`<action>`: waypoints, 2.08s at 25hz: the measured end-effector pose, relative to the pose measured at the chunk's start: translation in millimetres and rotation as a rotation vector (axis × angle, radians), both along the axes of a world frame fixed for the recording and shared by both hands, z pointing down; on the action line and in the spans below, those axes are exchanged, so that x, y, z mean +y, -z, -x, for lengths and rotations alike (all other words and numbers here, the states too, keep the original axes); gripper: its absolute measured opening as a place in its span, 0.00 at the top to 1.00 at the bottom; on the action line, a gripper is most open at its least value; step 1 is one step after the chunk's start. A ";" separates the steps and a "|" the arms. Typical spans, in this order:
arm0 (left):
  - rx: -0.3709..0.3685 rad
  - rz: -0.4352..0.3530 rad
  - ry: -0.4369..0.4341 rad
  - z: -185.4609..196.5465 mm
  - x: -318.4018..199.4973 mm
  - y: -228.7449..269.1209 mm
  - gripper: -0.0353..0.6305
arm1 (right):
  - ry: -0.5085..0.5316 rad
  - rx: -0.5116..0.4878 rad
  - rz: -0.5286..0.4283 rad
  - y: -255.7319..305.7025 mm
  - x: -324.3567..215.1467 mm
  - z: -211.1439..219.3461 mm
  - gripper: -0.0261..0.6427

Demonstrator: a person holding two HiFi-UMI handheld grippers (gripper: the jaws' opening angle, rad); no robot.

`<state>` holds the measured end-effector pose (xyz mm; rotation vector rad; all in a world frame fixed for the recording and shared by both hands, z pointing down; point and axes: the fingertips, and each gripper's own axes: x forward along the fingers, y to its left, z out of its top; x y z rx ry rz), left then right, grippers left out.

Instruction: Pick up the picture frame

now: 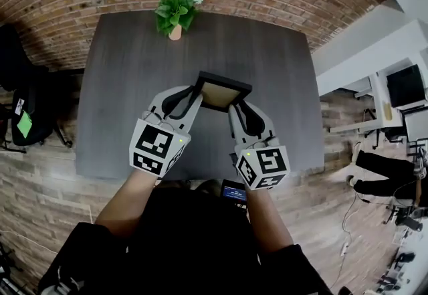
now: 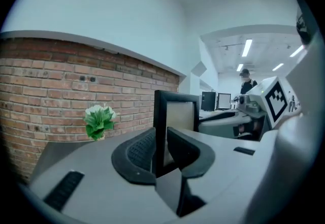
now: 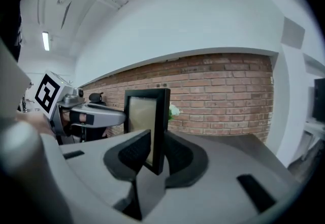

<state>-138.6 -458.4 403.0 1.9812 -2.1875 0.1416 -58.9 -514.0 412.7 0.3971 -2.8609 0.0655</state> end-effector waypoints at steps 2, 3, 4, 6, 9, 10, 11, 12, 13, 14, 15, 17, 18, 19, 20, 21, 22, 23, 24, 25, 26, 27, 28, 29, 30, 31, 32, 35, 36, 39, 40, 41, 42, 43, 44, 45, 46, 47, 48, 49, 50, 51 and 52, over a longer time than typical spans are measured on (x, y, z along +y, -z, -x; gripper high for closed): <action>-0.018 -0.027 -0.002 -9.3 3.5 14.1 0.85 | 0.004 -0.017 -0.016 11.2 5.5 -10.0 0.83; -0.024 -0.037 -0.002 -14.9 5.7 20.1 0.84 | 0.004 -0.028 -0.019 16.6 8.1 -15.8 0.83; -0.030 -0.045 -0.003 -21.1 8.1 25.6 0.84 | 0.003 -0.039 -0.019 22.0 10.5 -21.8 0.83; -0.042 -0.058 -0.006 -34.8 13.6 35.6 0.83 | 0.000 -0.063 -0.019 33.1 14.6 -34.3 0.83; -0.054 -0.069 -0.009 -60.4 24.7 46.9 0.83 | 0.001 -0.093 -0.027 48.7 22.5 -57.6 0.83; -0.058 -0.071 -0.007 -69.9 29.1 49.7 0.83 | 0.005 -0.103 -0.031 53.1 26.4 -66.9 0.83; -0.062 -0.073 -0.004 -79.7 34.2 51.9 0.82 | 0.009 -0.112 -0.033 56.5 31.3 -76.7 0.83; -0.067 -0.076 0.002 -89.8 39.9 53.7 0.82 | 0.014 -0.118 -0.035 58.7 37.2 -87.0 0.83; -0.071 -0.079 0.008 -100.1 46.1 55.3 0.82 | 0.020 -0.122 -0.036 59.7 43.8 -97.6 0.84; -0.074 -0.081 0.014 -111.0 52.6 56.5 0.82 | 0.025 -0.124 -0.034 59.6 50.9 -108.6 0.83; -0.076 -0.082 0.019 -122.6 59.6 57.1 0.82 | 0.031 -0.126 -0.030 58.7 58.3 -120.2 0.84; -0.081 -0.077 0.024 -146.9 74.7 55.8 0.82 | 0.040 -0.131 -0.019 55.8 73.3 -144.2 0.84; -0.083 -0.072 0.025 -158.8 83.0 54.0 0.82 | 0.044 -0.135 -0.014 54.4 81.0 -155.9 0.84; -0.084 -0.066 0.027 -170.4 91.4 51.7 0.82 | 0.048 -0.137 -0.010 53.1 88.7 -167.1 0.83; -0.083 -0.061 0.028 -181.7 99.7 49.2 0.82 | 0.051 -0.139 -0.007 51.8 96.3 -178.0 0.84; -0.082 -0.057 0.030 -193.0 108.0 46.5 0.82 | 0.053 -0.141 -0.005 50.6 103.9 -188.9 0.83; -0.080 -0.053 0.033 -204.2 116.6 43.9 0.82 | 0.056 -0.143 -0.003 49.5 111.9 -199.7 0.83; -0.079 -0.048 0.036 -215.2 125.4 41.2 0.82 | 0.060 -0.146 -0.002 48.3 120.3 -210.5 0.84; -0.079 -0.042 0.040 -225.9 134.4 38.5 0.82 | 0.064 -0.148 -0.001 46.8 129.0 -221.0 0.83; -0.079 -0.035 0.045 -236.1 143.5 35.8 0.82 | 0.070 -0.149 0.001 44.9 137.9 -231.0 0.84; -0.079 -0.027 0.049 -245.6 152.6 32.9 0.82 | 0.077 -0.149 0.006 42.6 146.8 -240.3 0.84; -0.079 -0.019 0.053 -254.3 161.4 30.2 0.82 | 0.085 -0.150 0.014 40.2 155.4 -248.8 0.84; -0.079 -0.012 0.058 -262.0 170.0 27.8 0.82 | 0.094 -0.152 0.021 37.8 163.6 -256.4 0.84; -0.078 -0.007 0.065 -268.5 178.2 25.6 0.82 | 0.105 -0.154 0.028 35.7 171.4 -262.7 0.84; -0.077 -0.003 0.071 -273.9 185.8 23.7 0.82 | 0.115 -0.158 0.033 34.1 178.7 -267.9 0.84; -0.074 0.000 0.077 -278.1 193.0 22.5 0.82 | 0.124 -0.163 0.039 33.1 185.3 -272.0 0.84; -0.072 0.002 0.083 -281.4 199.7 21.8 0.82 | 0.133 -0.169 0.044 32.8 191.5 -275.1 0.84; -0.077 0.009 0.091 -287.9 219.0 21.8 0.81 | 0.153 -0.185 0.064 32.9 208.6 -279.7 0.84; -0.079 0.011 0.091 -289.0 225.3 21.9 0.81 | 0.158 -0.188 0.068 32.6 214.4 -280.1 0.84; -0.073 0.018 0.090 -288.2 241.8 21.0 0.80 | 0.158 -0.191 0.070 31.7 230.9 -278.6 0.84; -0.072 0.020 0.088 -286.7 246.4 20.5 0.80 | 0.156 -0.191 0.072 31.3 235.6 -277.2 0.84; -0.072 0.022 0.085 -285.0 250.6 20.0 0.80 | 0.154 -0.190 0.075 30.9 239.8 -275.5 0.84; -0.072 0.022 0.081 -283.2 254.7 19.7 0.80 | 0.153 -0.189 0.077 30.7 243.7 -273.6 0.84; -0.071 0.023 0.077 -281.4 258.6 19.4 0.80 | 0.152 -0.187 0.077 30.9 247.1 -271.5 0.84; -0.068 0.025 0.074 -279.4 262.3 19.3 0.80 | 0.150 -0.185 0.078 31.5 250.2 -269.1 0.84; -0.063 0.026 0.070 -277.1 266.0 19.2 0.80 | 0.148 -0.183 0.078 32.4 253.3 -266.5 0.84; -0.059 0.028 0.067 -274.4 270.0 19.5 0.80 | 0.145 -0.181 0.078 33.8 257.0 -263.6 0.84; -0.055 0.030 0.065 -271.0 274.6 20.3 0.80 | 0.144 -0.179 0.076 35.5 261.7 -260.4 0.85; -0.054 0.030 0.063 -266.9 280.2 21.7 0.80 | 0.146 -0.177 0.073 37.2 267.6 -256.7 0.85; -0.053 0.029 0.063 -262.3 286.6 23.3 0.80 | 0.150 -0.175 0.070 38.3 274.4 -252.6 0.85; -0.053 0.025 0.065 -257.0 293.4 24.7 0.80 | 0.155 -0.172 0.068 38.5 281.4 -247.6 0.85; -0.053 0.021 0.068 -251.3 300.3 25.7 0.80 | 0.160 -0.169 0.067 38.0 288.3 -241.9 0.85; -0.052 0.018 0.071 -245.6 307.1 26.4 0.80 | 0.164 -0.165 0.069 37.1 295.1 -236.1 0.85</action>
